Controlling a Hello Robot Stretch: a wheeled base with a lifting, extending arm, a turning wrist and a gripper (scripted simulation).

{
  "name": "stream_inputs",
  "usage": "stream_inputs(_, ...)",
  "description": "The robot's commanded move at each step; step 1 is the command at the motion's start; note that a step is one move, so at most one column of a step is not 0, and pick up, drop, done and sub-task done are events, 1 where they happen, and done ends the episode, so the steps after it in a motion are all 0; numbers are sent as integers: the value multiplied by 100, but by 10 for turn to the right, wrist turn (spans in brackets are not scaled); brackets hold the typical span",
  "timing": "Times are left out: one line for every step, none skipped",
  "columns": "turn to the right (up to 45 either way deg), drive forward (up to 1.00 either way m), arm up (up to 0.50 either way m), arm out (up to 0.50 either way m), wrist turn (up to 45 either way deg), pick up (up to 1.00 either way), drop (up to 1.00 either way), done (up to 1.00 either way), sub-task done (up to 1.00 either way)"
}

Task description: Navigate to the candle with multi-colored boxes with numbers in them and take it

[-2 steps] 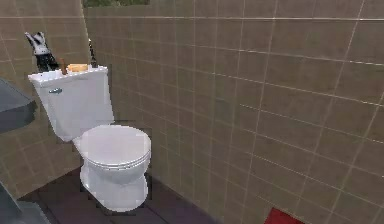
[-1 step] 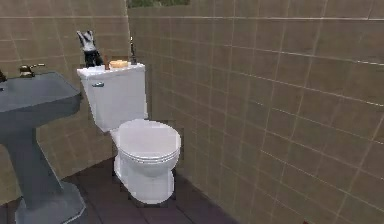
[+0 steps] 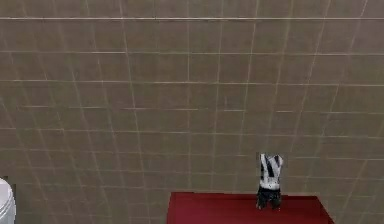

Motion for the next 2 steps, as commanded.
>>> stream_inputs(450,0,0,0,0,0,0,0,0)
stream_inputs(270,0,0,0,0,0,0,0,0)
